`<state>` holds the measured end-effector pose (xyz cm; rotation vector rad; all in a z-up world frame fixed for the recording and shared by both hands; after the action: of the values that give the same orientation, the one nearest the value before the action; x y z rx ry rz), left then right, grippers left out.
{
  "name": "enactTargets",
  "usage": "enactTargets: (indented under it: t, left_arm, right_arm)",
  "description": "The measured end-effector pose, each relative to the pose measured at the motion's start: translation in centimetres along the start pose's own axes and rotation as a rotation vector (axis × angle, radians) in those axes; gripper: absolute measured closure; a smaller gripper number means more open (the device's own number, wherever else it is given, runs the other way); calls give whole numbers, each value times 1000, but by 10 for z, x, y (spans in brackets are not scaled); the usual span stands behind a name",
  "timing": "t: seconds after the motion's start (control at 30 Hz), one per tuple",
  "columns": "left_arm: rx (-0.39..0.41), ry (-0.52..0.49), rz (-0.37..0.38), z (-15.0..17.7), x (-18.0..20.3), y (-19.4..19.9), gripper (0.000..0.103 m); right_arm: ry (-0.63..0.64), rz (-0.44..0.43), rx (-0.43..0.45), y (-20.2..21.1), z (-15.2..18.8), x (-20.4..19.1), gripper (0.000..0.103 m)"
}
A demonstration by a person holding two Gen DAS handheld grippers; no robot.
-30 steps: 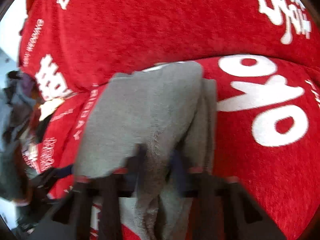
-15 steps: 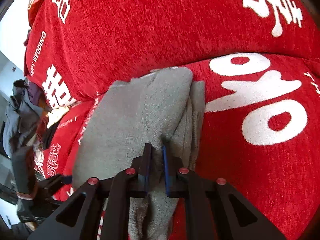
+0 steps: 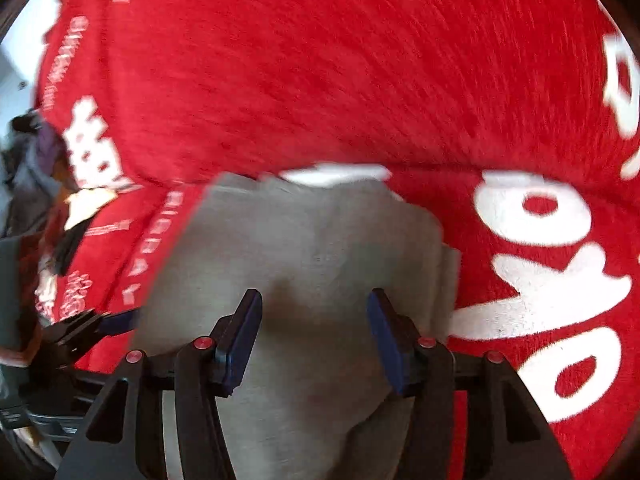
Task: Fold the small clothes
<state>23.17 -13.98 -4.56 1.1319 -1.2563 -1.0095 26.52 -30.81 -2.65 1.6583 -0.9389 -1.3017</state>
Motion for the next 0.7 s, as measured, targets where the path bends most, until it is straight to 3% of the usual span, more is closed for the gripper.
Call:
enactTargets:
  t: [0.1, 0.2, 0.3, 0.37, 0.43, 0.53, 0.63, 0.7]
  left_arm:
    - [-54, 43, 115, 2, -11, -1, 0]
    - [1, 83, 107, 4, -32, 23, 0]
    - [35, 100, 102, 17, -48, 44, 0]
    - [49, 91, 71, 32, -51, 49, 0]
    - [71, 67, -8, 47, -47, 49, 0]
    - [107, 57, -53, 61, -43, 50, 0]
    - [125, 41, -93, 67, -44, 55, 0]
    - [118, 24, -103, 72, -42, 56, 0]
  right_arm:
    - [-69, -24, 31, 16, 1, 15, 45]
    - [-99, 53, 94, 45, 18, 24, 42]
    - [-53, 25, 151, 74, 48, 6, 42]
    - [9, -9, 183, 87, 69, -22, 37]
    - [89, -28, 191, 87, 87, -55, 32]
    - [193, 24, 147, 66, 109, -87, 31]
    - [196, 175, 73, 35, 122, -76, 32]
    - [165, 189, 40, 25, 132, -60, 32]
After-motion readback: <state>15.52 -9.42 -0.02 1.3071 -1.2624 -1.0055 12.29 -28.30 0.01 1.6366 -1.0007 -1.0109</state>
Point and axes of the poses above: each gripper's, at about its wrist camera, not at the fingertips, and y roughly against the way its jaws point, x to its right, z to its underside, the point moved 7 cm from there along -y, roughly the way its jaws point, and after that the axes turned 15 degrees about -x, right-handed, at the moved point
